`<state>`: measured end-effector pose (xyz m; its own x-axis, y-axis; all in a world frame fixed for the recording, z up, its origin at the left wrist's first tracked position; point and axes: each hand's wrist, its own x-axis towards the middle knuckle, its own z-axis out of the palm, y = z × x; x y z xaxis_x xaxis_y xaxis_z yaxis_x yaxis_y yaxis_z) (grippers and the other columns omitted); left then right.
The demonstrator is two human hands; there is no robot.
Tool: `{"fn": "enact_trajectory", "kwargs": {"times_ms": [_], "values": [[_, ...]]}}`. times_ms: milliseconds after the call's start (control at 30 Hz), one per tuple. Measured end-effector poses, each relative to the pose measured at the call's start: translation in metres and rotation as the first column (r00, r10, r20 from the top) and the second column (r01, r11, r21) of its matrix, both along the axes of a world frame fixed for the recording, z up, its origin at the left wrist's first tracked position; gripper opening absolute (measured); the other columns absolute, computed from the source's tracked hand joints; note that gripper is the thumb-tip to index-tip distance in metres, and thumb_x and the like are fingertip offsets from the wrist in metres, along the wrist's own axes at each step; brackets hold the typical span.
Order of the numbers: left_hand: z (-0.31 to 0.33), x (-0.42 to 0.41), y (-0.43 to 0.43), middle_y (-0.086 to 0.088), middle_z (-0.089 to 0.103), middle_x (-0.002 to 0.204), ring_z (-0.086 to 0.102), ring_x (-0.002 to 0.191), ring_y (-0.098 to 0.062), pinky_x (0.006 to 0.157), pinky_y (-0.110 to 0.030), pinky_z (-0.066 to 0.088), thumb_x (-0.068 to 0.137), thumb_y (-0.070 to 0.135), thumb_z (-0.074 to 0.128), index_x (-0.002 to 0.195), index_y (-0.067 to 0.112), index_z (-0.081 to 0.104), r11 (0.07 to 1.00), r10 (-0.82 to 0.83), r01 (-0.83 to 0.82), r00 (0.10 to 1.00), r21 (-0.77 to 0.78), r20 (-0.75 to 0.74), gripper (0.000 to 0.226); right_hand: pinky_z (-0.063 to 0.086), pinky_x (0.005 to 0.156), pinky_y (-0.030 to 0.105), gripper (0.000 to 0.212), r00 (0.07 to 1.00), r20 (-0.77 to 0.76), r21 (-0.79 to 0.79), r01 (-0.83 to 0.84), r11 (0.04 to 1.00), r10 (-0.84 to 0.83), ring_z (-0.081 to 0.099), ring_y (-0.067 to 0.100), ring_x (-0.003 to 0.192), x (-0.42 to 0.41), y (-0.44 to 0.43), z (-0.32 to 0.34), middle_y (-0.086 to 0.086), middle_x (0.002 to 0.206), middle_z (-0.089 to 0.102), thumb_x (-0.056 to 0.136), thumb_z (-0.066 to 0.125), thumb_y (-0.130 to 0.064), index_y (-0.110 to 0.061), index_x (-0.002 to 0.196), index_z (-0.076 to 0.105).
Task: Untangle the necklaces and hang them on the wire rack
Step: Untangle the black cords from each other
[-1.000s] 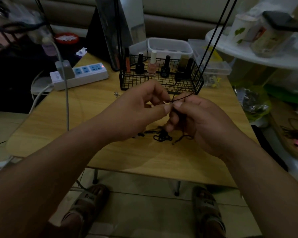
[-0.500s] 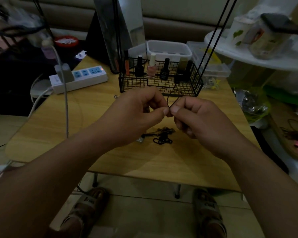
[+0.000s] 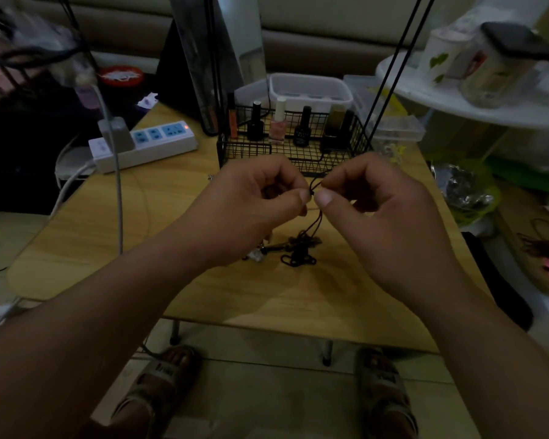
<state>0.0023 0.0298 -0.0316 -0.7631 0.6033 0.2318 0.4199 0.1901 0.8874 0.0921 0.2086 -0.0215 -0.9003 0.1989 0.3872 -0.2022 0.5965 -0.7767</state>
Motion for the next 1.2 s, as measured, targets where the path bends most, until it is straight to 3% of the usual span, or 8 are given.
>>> {"fn": "enact_trajectory", "kwargs": {"times_ms": [333,500,600,667,733,867,1033,1200], "values": [[0.002,0.002,0.004,-0.008,0.073,0.085,0.056,0.056,-0.001,0.052,-0.022,0.049,0.097,0.012,0.068,0.093,0.012,0.07,1.0,0.005,-0.005,1.0,0.013,0.02,0.005,0.042,0.057,0.013,0.008,0.999,0.032,0.035,-0.03,0.999,0.029,0.058,0.002,0.067,-0.003,0.002,-0.003,-0.013,0.076,0.065,0.098,0.069,-0.019,-0.025,0.092,0.071],[0.007,0.001,-0.002,-0.002,0.074,0.083,0.056,0.058,-0.003,0.054,-0.021,0.049,0.098,0.015,0.067,0.093,0.016,0.07,0.999,-0.029,0.029,0.999,-0.016,0.019,0.006,0.056,0.067,0.032,0.011,0.989,0.116,-0.068,-0.082,0.994,0.089,0.067,0.014,0.075,-0.004,0.003,0.001,0.001,0.084,0.072,0.1,0.063,-0.019,-0.022,0.092,0.07],[0.008,-0.001,-0.005,-0.001,0.071,0.081,0.061,0.067,-0.008,0.06,-0.019,0.05,0.097,0.016,0.068,0.097,0.018,0.07,0.998,-0.036,0.034,0.998,-0.047,-0.055,0.003,0.054,0.065,0.02,0.015,0.976,0.178,-0.169,-0.092,0.981,0.123,0.068,0.006,0.073,-0.006,0.004,0.003,-0.004,0.081,0.074,0.102,0.06,-0.019,-0.017,0.091,0.07],[0.006,-0.002,-0.006,0.002,0.07,0.087,0.068,0.076,-0.014,0.065,-0.028,0.056,0.098,0.017,0.07,0.103,0.018,0.068,0.999,-0.03,0.025,0.993,-0.04,-0.118,0.006,0.053,0.065,0.016,0.016,0.968,0.211,-0.195,-0.095,0.976,0.137,0.068,0.004,0.072,-0.006,0.005,0.004,-0.005,0.08,0.074,0.102,0.059,-0.019,-0.016,0.091,0.07],[0.005,-0.002,-0.007,0.009,0.069,0.095,0.067,0.081,-0.019,0.067,-0.033,0.057,0.097,0.018,0.071,0.106,0.02,0.066,0.999,-0.013,0.004,0.979,-0.042,-0.203,0.01,0.054,0.065,0.019,0.016,0.964,0.226,-0.184,-0.1,0.978,0.141,0.068,0.007,0.073,-0.006,0.004,0.003,-0.005,0.08,0.073,0.102,0.059,-0.02,-0.016,0.091,0.071],[0.004,0.002,-0.006,0.023,0.064,0.091,0.067,0.081,-0.014,0.062,-0.025,0.056,0.097,0.017,0.072,0.103,0.02,0.067,0.998,-0.014,-0.005,0.953,-0.061,-0.302,0.009,0.056,0.069,0.032,0.018,0.959,0.253,-0.164,-0.091,0.982,0.131,0.069,0.017,0.077,-0.008,0.003,0.001,-0.002,0.082,0.074,0.102,0.059,-0.023,-0.019,0.091,0.071],[0.007,0.001,-0.005,0.011,0.06,0.096,0.061,0.085,-0.015,0.068,-0.025,0.052,0.094,0.014,0.071,0.096,0.016,0.067,0.996,0.022,-0.06,0.881,-0.065,-0.473,0.005,0.055,0.066,0.026,0.019,0.953,0.278,-0.178,-0.074,0.981,0.122,0.067,0.011,0.072,-0.01,0.003,0.0,0.0,0.082,0.074,0.102,0.06,-0.025,-0.017,0.09,0.072],[0.005,0.0,-0.008,0.009,0.067,0.09,0.064,0.084,-0.013,0.068,-0.025,0.053,0.094,0.02,0.073,0.096,0.018,0.072,0.991,-0.029,-0.038,0.877,-0.128,-0.479,0.004,0.053,0.061,0.019,0.019,0.953,0.282,-0.171,-0.067,0.983,0.114,0.065,0.006,0.066,-0.01,0.002,0.0,0.0,0.079,0.074,0.101,0.062,-0.026,-0.017,0.088,0.072]]}}
